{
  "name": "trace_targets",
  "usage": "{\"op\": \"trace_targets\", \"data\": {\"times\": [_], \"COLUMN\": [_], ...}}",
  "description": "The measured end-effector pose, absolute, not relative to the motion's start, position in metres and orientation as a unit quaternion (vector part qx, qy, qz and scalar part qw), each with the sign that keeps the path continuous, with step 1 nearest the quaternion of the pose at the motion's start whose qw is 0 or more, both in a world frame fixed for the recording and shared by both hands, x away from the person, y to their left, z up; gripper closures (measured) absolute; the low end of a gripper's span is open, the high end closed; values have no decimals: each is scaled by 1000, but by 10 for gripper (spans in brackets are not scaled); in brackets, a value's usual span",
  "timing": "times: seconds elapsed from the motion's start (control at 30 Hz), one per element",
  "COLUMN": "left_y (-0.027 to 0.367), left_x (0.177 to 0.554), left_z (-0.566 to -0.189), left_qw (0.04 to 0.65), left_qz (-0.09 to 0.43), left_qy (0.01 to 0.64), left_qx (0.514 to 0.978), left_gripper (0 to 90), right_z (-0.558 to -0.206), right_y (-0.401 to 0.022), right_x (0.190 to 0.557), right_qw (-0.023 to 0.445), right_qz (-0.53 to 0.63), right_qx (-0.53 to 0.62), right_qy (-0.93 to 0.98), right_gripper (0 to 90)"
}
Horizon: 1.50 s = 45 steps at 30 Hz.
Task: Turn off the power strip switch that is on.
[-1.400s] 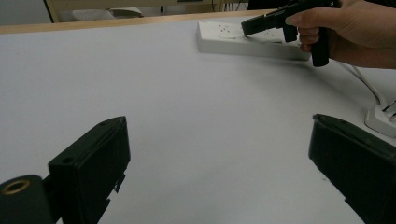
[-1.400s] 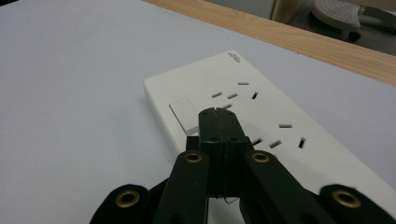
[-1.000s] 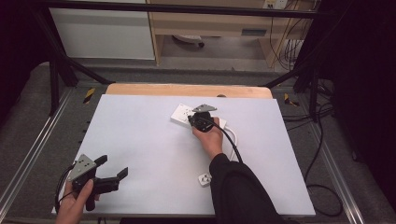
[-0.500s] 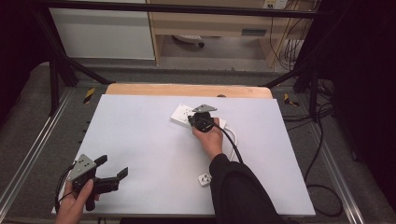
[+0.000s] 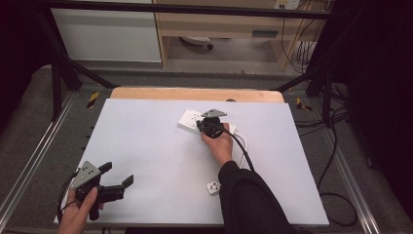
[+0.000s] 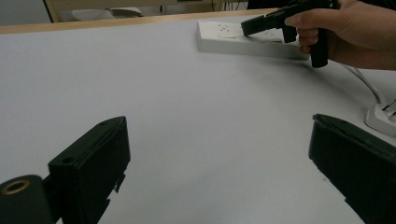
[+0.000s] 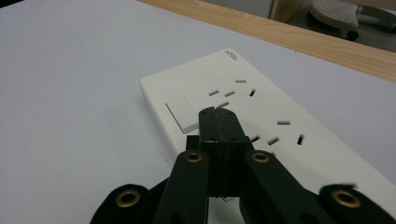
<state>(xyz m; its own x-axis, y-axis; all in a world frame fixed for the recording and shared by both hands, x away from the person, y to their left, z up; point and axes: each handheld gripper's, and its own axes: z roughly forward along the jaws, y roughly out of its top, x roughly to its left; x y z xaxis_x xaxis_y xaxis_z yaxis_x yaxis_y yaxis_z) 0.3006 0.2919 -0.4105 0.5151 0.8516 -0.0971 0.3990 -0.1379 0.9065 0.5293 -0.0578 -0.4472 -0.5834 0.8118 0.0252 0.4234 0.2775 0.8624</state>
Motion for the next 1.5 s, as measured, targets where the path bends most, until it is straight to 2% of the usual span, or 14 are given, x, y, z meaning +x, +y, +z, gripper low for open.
{"op": "trace_targets", "data": {"times": [0.67,1.5], "left_y": [293,293], "left_x": [300,301], "left_z": [-410,-410], "left_qw": [494,490], "left_qz": [231,232], "left_qy": [437,437], "left_qx": [716,718], "left_gripper": [54,54], "right_z": [-448,-423], "right_y": [-55,-78], "right_x": [528,521], "right_qw": [210,223], "right_qz": [448,451], "right_qx": [404,402], "right_qy": [770,765], "right_gripper": [900,900]}}
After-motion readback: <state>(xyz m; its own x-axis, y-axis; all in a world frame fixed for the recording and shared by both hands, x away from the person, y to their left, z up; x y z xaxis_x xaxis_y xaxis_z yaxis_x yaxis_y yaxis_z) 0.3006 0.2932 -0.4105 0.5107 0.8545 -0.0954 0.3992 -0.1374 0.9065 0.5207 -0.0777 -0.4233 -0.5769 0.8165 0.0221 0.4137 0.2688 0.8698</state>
